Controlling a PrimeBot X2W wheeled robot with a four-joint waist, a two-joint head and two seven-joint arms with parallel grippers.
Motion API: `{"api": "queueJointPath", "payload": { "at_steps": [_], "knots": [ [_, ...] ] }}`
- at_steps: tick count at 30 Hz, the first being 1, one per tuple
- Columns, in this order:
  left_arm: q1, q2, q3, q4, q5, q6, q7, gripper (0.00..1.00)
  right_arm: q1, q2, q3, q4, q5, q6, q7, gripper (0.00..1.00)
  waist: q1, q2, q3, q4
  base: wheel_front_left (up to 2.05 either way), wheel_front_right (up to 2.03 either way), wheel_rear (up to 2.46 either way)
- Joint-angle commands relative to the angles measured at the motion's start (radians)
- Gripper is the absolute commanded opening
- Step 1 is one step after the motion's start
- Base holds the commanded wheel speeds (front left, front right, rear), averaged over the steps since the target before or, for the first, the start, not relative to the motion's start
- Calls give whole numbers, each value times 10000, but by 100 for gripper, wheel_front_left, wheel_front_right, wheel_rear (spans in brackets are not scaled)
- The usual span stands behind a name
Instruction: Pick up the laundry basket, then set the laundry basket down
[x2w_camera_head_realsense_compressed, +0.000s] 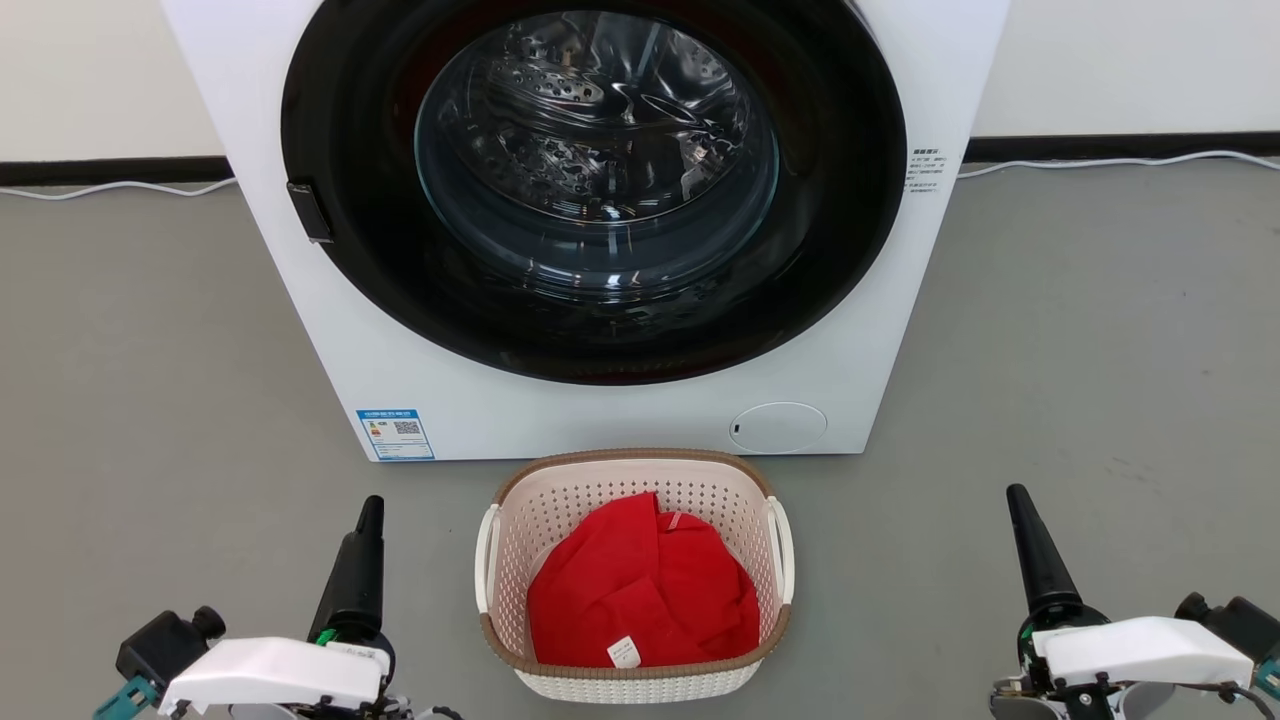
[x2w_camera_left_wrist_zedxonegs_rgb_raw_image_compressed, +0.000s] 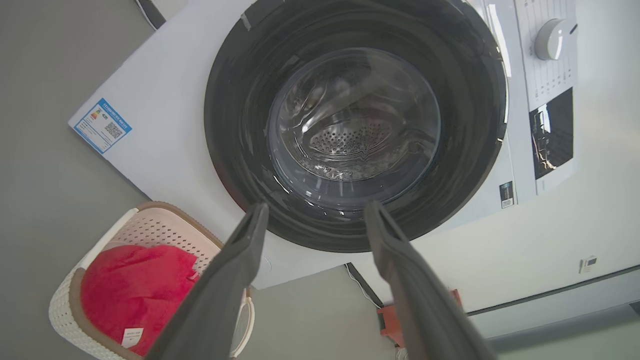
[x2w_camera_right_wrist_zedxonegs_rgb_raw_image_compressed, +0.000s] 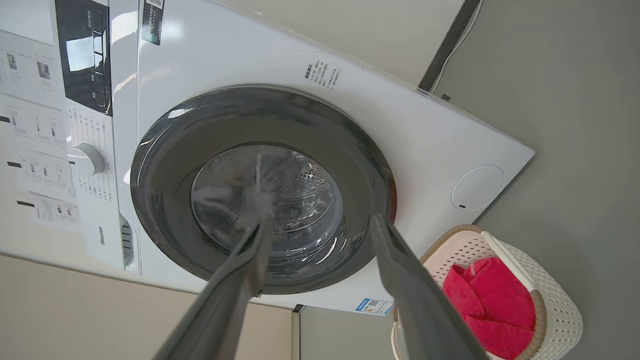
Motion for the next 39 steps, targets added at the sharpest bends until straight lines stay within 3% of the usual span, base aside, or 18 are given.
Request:
{"api": "queueJointPath", "payload": {
  "at_steps": [1, 17, 39],
  "knots": [
    [-546, 83, 142, -367, 328, -29, -108, 100, -583, -148, 141, -378, -329, 42, -140, 100, -1, 0, 2, -2, 0, 0, 0],
    [-627, 111, -266, -336, 3277, 455, -578, 100, -713, -264, 505, -612, -3156, 53, -606, 100, -1, 0, 2, -50, 0, 0, 0],
    [-831, 147, -510, -491, 5602, 688, -1194, 100, -888, -413, 946, -727, -6082, 66, -1217, 100, -1, 0, 33, -51, 0, 0, 0]
  ]
}}
